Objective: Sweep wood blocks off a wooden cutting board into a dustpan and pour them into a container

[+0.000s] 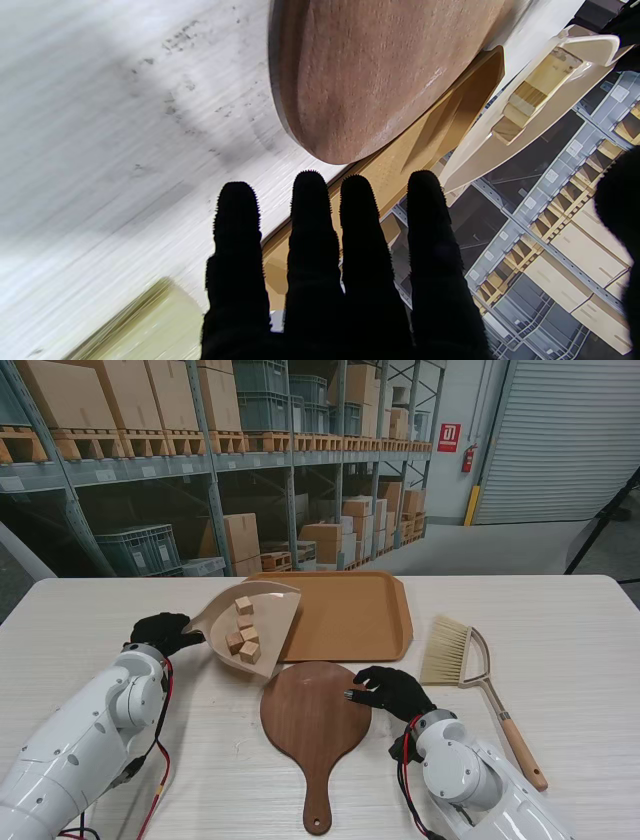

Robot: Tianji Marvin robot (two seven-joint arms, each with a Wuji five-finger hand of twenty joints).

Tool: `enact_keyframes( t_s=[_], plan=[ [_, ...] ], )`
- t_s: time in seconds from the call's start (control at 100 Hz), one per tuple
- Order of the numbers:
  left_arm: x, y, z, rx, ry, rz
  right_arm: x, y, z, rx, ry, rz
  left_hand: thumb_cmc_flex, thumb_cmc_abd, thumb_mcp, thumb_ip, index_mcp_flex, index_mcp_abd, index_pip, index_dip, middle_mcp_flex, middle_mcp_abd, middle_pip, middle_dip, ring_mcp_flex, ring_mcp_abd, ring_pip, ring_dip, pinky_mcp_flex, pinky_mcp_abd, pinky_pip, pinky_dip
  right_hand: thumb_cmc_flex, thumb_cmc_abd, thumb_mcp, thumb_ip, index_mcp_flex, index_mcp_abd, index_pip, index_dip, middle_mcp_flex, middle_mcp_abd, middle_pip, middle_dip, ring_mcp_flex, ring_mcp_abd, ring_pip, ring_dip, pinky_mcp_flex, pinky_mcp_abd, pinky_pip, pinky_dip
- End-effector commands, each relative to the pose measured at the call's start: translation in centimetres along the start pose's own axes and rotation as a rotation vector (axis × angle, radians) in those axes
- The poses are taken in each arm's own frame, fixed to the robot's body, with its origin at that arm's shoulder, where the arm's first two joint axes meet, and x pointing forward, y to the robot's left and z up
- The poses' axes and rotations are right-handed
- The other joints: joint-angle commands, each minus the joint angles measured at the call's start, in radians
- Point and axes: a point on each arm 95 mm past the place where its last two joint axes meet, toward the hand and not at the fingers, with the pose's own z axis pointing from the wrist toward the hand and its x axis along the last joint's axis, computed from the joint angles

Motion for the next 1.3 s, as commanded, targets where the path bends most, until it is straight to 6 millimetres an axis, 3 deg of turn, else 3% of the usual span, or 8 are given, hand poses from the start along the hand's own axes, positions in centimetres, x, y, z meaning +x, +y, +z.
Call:
enact_keyframes(
  t_s=[0.0, 0.6, 1.29],
  plan=[
    [0.5, -1.6, 0.9, 0.014, -0.003, -0.012, 0.0, -0.5, -0.2, 0.022, 0.003, 0.004, 0.135, 0.176, 0.106, 0.033, 0.099, 0.055, 0.021, 0.020, 0.086, -0.166, 0.102, 0.007, 0.071, -0.147, 0.019, -0.011, 0.000, -0.001, 0.052, 0.031, 0.009, 0.013, -0.015, 0.002, 0.005, -0.024, 0.012, 0.011, 0.012, -0.018, 0.012, 0.017, 0.018, -0.002, 0.019, 0.014, -0.004, 0.040, 0.002, 0.030],
    [0.7, -3.2, 4.9, -0.060, -0.022, 0.112, -0.1, -0.6, -0.2, 0.035, -0.005, 0.008, 0.136, 0.149, 0.114, 0.052, 0.112, 0.075, 0.025, -0.009, 0.094, -0.162, 0.097, 0.000, 0.076, -0.141, 0.015, -0.014, 0.001, 0.005, 0.055, 0.029, 0.012, 0.014, -0.016, 0.003, 0.010, -0.024, 0.013, 0.013, 0.014, -0.019, 0.013, 0.019, 0.017, -0.002, 0.018, 0.014, -0.004, 0.040, 0.000, 0.032],
    [0.8, -4.9, 5.3, -0.083, -0.028, 0.245, -0.1, -0.6, -0.2, 0.038, -0.003, 0.009, 0.141, 0.136, 0.119, 0.066, 0.121, 0.087, 0.024, -0.025, 0.102, -0.159, 0.095, -0.004, 0.085, -0.135, 0.013, -0.018, 0.007, 0.019, 0.058, 0.030, 0.014, 0.013, -0.017, 0.003, 0.014, -0.022, 0.013, 0.016, 0.016, -0.019, 0.012, 0.020, 0.017, 0.007, 0.017, 0.014, -0.003, 0.041, -0.001, 0.033]
  ],
)
